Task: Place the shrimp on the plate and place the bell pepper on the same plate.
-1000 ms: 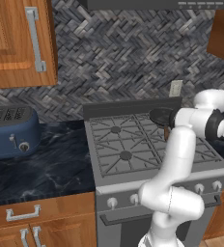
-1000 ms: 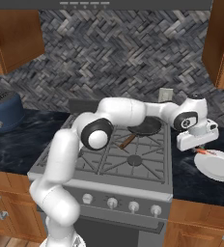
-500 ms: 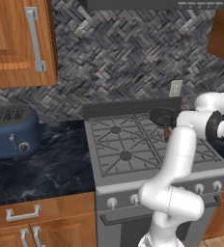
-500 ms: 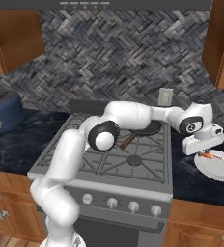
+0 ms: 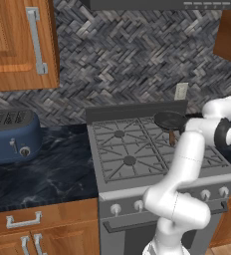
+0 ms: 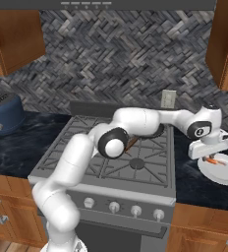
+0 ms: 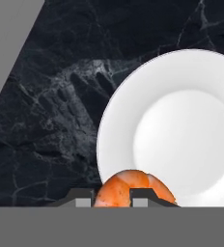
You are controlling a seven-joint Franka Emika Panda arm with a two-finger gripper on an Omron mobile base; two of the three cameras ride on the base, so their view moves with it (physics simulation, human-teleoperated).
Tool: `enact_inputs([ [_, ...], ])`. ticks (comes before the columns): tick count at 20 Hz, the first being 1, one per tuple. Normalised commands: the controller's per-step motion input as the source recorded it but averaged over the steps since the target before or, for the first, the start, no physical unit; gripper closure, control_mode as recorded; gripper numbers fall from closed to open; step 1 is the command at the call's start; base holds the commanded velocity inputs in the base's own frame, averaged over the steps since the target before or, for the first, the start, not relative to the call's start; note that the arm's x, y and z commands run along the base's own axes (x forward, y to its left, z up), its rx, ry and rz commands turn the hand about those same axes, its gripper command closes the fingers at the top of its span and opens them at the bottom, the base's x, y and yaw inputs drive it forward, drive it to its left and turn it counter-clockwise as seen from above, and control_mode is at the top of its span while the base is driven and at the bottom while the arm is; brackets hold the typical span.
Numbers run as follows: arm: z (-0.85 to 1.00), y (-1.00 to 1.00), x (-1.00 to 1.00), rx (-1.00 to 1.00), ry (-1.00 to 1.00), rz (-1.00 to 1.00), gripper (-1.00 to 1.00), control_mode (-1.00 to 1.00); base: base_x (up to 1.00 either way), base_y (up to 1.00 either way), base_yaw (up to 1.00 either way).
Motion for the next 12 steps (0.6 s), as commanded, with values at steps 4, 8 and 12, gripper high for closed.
enact_inputs([
  [4,-0.21,-0.04,0.03,0.00,0.00,0.00,1.00,-1.00,0.00,0.00,0.00],
  [8,-0.22,-0.07,0.06,0.00,0.00,0.00,1.00,-1.00,0.00,0.00,0.00],
  [12,-0.22,-0.06,0.19,0.00,0.00,0.00,1.00,-1.00,0.00,0.00,0.00],
])
